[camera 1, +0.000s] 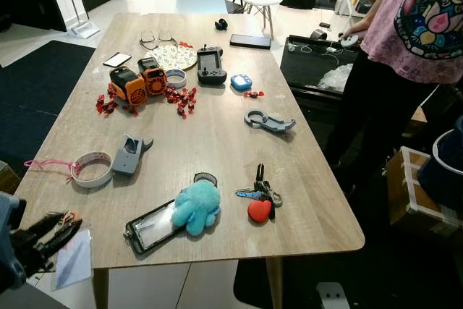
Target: Hang keys on a hook
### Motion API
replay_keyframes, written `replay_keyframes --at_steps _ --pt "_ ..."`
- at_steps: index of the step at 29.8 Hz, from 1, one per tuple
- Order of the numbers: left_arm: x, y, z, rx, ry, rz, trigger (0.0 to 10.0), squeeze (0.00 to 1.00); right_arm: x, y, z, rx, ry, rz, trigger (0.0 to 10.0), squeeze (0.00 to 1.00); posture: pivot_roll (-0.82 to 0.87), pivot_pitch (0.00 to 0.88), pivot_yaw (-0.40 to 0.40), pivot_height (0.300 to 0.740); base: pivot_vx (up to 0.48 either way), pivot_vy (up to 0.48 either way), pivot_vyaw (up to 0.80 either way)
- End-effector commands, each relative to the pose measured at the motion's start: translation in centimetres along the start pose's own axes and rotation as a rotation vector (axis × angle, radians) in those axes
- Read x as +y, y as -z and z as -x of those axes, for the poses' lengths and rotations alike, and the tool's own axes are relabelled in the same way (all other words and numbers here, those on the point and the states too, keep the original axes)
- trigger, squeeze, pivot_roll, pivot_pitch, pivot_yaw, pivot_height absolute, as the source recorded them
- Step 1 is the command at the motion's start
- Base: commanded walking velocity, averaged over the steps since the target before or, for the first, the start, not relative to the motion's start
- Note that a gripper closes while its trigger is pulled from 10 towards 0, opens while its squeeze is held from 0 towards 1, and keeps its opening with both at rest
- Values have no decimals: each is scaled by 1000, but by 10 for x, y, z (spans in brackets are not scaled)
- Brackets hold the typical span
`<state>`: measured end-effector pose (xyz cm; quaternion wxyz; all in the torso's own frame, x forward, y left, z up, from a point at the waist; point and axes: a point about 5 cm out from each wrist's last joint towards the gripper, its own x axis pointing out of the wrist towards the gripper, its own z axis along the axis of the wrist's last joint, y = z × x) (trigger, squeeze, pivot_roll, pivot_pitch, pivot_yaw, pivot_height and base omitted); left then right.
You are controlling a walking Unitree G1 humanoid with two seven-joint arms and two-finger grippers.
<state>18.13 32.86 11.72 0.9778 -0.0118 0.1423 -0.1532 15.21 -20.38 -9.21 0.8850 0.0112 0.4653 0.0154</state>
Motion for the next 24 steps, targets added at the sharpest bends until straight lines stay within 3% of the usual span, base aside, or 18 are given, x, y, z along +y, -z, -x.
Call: replay_keyframes --at_steps 1,8,13,24 --pt "-1 8 1 -17 -9 36 10000 0 -1 3 1 13 3 3 10000 0 66 71 -34 740 0 0 0" --pt "-2 13 0 -6 -16 24 10000 0 -1 2 1 11 2 4 10000 0 66 70 -33 740 0 0 0" --pt "-2 18 -8 -23 -78 -10 10000 0 0 1 0 8 -2 4 10000 0 67 70 -31 740 0 0 0" --pt "-3 23 -13 -15 -98 1 10000 0 2 2 0 10 -2 -1 10000 0 67 69 -27 740 0 0 0"
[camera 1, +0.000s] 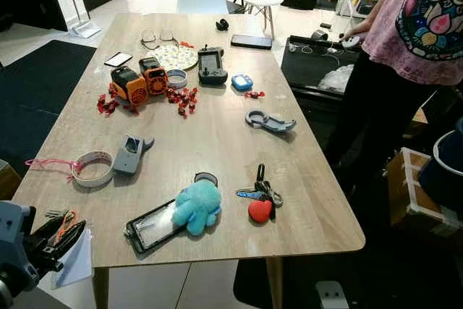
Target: Hang keys on a hook
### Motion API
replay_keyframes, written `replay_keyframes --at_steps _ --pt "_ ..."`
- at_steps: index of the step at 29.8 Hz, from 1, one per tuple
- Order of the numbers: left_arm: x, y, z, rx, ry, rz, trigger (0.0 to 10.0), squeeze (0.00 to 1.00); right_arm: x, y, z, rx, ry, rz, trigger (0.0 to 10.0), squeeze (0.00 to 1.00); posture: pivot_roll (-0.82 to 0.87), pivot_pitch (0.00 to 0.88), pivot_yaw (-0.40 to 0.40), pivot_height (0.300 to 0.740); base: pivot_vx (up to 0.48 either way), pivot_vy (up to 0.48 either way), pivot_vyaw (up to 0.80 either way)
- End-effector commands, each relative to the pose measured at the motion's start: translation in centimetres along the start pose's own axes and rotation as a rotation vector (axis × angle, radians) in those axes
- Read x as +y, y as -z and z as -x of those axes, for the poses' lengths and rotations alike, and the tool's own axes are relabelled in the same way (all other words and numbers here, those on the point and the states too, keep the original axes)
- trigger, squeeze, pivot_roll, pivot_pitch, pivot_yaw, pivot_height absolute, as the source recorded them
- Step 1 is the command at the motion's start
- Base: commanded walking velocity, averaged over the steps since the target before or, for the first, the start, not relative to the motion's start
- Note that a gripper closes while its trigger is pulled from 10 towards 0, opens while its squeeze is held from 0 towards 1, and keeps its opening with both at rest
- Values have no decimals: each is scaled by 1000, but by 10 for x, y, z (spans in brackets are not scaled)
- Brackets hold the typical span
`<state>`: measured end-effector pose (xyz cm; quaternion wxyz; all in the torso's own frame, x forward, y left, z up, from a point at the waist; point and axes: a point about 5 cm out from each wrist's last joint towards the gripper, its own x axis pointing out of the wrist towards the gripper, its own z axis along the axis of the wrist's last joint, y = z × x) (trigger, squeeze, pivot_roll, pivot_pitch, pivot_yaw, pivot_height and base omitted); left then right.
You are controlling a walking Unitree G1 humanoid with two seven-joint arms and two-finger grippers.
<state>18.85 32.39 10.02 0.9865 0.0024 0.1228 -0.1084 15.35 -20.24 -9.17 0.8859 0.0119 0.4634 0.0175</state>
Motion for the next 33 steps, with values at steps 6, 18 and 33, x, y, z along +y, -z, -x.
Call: replay_keyframes --at_steps 6,18,33 --pt "-4 11 0 38 8 24 6784 0 0 4 1 17 3 -2 10000 0 68 70 -28 740 0 0 0" --pt "-3 15 -1 40 -2 30 0 0 0 5 1 19 4 -2 10000 0 68 69 -27 740 0 0 0" --pt "-4 -22 -11 -118 46 53 0 0 -1 5 1 21 5 -1 10000 0 68 70 -29 740 0 0 0"
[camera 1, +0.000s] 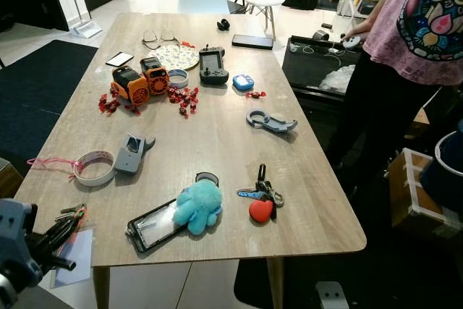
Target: Hang keys on a hook
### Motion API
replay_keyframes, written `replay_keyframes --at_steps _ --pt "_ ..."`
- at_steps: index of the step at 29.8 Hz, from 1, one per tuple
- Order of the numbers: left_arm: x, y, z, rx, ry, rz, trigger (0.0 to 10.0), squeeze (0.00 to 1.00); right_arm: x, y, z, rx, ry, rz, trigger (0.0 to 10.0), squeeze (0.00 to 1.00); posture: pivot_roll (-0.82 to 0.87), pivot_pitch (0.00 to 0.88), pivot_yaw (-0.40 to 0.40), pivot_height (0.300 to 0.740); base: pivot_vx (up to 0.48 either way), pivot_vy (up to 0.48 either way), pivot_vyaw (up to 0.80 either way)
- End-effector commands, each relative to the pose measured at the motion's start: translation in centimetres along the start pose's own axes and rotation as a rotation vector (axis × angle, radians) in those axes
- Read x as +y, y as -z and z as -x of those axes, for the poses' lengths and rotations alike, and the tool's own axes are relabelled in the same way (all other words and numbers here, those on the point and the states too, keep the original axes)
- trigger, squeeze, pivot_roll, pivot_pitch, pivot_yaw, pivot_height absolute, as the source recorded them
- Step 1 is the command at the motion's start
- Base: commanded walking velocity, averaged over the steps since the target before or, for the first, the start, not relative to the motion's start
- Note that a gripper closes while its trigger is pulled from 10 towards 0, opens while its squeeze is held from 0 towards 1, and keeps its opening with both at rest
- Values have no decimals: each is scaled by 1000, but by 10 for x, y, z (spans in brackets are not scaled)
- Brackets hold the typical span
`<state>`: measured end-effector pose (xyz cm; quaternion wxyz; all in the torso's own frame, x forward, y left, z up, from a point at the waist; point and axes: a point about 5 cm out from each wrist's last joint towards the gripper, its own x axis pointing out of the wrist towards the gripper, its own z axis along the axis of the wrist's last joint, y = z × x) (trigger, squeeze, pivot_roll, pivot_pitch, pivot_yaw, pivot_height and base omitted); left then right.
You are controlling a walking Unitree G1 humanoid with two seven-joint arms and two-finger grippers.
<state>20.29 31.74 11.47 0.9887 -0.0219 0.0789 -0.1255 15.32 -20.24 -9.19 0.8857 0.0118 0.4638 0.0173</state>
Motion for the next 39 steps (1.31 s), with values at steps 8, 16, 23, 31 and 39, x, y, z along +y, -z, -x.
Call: replay_keyframes --at_steps 8,16,23,31,39 --pt "-5 -44 -14 -190 50 28 0 0 -1 4 1 18 6 0 10000 0 67 70 -27 740 0 0 0" --pt "-7 -65 -18 -299 94 75 0 0 -1 4 1 15 7 -3 10000 0 66 71 -23 740 0 0 0" --pt "-13 -77 -6 -333 272 192 0 0 0 2 0 11 4 0 10000 0 69 70 -28 740 0 0 0" --pt "-25 -41 36 22 614 273 0 0 0 0 0 5 2 2 10000 0 65 68 -26 740 0 0 0" --pt "-14 12 79 495 608 233 0 0 -1 0 0 6 3 4 10000 0 69 70 -33 740 0 0 0"
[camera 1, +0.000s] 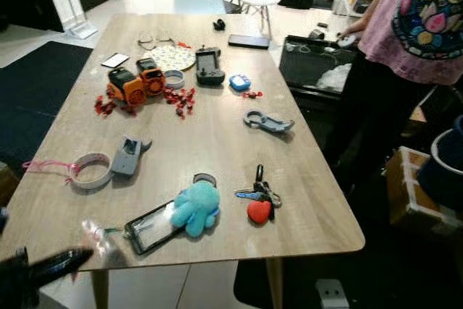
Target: Hang keys on a hook
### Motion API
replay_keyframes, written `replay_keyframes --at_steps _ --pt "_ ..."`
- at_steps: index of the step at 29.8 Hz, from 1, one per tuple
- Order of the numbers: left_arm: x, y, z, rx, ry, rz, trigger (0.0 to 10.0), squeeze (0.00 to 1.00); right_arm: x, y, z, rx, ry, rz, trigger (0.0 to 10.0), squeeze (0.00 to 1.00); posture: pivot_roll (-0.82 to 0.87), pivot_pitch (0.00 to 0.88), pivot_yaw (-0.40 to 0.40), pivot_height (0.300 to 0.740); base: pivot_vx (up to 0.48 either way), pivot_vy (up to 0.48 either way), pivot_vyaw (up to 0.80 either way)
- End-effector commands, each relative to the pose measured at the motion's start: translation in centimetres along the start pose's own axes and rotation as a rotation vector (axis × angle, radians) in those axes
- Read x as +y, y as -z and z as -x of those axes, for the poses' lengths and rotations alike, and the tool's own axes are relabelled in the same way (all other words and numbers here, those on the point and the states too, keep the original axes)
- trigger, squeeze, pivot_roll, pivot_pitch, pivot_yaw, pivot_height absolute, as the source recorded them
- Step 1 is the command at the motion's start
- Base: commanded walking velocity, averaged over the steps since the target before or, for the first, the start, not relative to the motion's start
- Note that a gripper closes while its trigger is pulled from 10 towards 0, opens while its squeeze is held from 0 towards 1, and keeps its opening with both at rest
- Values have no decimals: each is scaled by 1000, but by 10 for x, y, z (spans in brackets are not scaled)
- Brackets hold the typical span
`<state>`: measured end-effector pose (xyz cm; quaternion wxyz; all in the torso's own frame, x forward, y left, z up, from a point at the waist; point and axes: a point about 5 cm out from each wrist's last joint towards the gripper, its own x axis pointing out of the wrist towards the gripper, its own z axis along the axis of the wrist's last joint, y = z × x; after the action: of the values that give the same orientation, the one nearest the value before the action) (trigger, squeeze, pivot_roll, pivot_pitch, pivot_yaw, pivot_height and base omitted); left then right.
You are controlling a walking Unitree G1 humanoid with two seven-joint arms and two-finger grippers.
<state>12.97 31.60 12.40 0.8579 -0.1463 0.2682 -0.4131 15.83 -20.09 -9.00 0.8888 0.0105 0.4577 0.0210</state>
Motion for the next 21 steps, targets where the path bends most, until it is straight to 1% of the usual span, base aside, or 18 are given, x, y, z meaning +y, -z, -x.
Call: replay_keyframes --at_steps 1,2,3,4,5,6,7,8,11,12,14,15,16,17,18,19,20,21 --pt "6 23 10 171 -66 19 0 0 -3 6 2 20 8 0 10000 0 68 69 -33 740 0 0 0" --pt "6 36 13 236 -75 34 0 0 -3 5 2 19 7 0 10000 0 67 69 -33 740 0 0 0" --pt "6 36 13 236 -75 34 0 0 -3 5 2 19 7 0 10000 0 67 69 -33 740 0 0 0" --pt "5 43 15 272 -76 42 0 0 -2 5 2 18 7 0 10000 0 67 69 -33 740 0 0 0" --pt "5 43 15 272 -76 42 0 0 -2 5 2 18 7 0 10000 0 67 69 -33 740 0 0 0" --pt "8 58 17 339 -109 35 0 0 -2 4 1 16 6 1 10000 0 67 68 -35 740 0 0 0" --pt "10 66 18 369 -128 29 0 0 -2 4 1 15 5 2 10000 0 66 67 -36 740 0 0 0" --pt "10 66 18 369 -128 29 0 0 -2 4 1 15 5 2 10000 0 66 67 -36 740 0 0 0" --pt "13 79 18 412 -164 11 0 0 -2 3 1 14 5 2 10000 0 65 67 -36 740 0 0 0" --pt "13 79 18 412 -164 11 0 0 -2 3 1 14 5 2 10000 0 65 67 -36 740 0 0 0" --pt "16 91 18 438 -203 -7 0 0 -2 3 1 14 5 2 10000 0 63 66 -35 740 0 0 0" --pt "16 91 18 438 -203 -7 0 0 -2 3 1 14 5 2 10000 0 63 66 -35 740 0 0 0" --pt "21 98 17 443 -261 -31 0 0 -3 3 1 13 6 2 10000 0 62 65 -35 740 0 0 0" --pt "21 98 17 443 -261 -31 0 0 -3 3 1 13 6 2 10000 0 62 65 -35 740 0 0 0" --pt "25 103 15 439 -305 -42 0 0 -3 3 1 13 7 2 10000 0 63 64 -35 740 0 0 0" --pt "32 111 12 438 -385 -70 0 0 -3 3 1 12 8 2 10000 0 65 64 -35 740 0 0 0" --pt "32 111 12 438 -385 -70 0 0 -3 3 1 12 8 2 10000 0 65 64 -35 740 0 0 0" --pt "37 118 9 444 -446 -89 0 0 -3 3 1 12 8 2 10000 0 65 64 -35 740 0 0 0"
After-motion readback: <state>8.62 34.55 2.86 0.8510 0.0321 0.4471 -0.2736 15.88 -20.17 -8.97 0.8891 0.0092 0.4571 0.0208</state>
